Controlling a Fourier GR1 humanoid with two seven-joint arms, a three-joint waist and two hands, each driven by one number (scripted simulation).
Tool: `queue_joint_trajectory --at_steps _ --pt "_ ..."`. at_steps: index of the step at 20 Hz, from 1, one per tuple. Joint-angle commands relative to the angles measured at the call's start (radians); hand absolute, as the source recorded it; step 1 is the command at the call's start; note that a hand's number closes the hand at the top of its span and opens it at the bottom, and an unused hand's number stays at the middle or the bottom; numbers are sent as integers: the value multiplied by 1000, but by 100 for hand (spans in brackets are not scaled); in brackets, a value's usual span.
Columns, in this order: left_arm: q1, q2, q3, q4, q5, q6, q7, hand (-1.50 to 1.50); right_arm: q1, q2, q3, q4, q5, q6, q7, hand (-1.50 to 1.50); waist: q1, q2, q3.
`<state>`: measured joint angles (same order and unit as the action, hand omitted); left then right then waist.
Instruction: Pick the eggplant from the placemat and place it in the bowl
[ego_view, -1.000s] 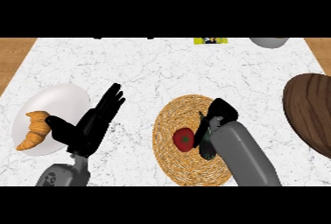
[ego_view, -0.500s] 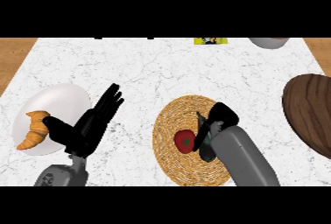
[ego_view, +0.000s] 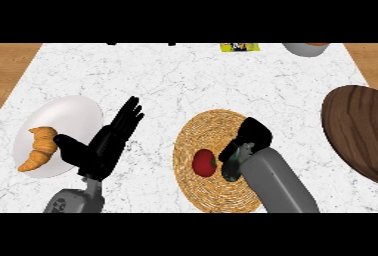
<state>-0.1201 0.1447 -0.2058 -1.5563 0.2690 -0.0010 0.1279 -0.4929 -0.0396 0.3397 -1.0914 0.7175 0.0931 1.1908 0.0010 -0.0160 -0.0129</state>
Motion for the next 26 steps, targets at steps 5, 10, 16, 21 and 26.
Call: queue_joint_trajectory --at_steps 5,10,16,21,26 --pt "-39 1 26 -17 10 -5 57 0 -39 38 6 124 26 -7 88 150 9 18 13" --pt "40 -2 10 -29 -15 6 15 0 178 -125 197 -135 49 124 -325 150 -31 3 13" --pt "58 18 44 -27 -14 21 17 0 325 -392 393 -377 138 63 -708 150 -75 -13 13" --pt "54 -9 35 -29 -26 48 18 0 506 -700 280 -652 150 -135 -866 150 -96 -5 13" --pt "119 29 58 -87 3 9 8 0 724 -880 109 -925 10 -237 -951 150 -84 -6 12"
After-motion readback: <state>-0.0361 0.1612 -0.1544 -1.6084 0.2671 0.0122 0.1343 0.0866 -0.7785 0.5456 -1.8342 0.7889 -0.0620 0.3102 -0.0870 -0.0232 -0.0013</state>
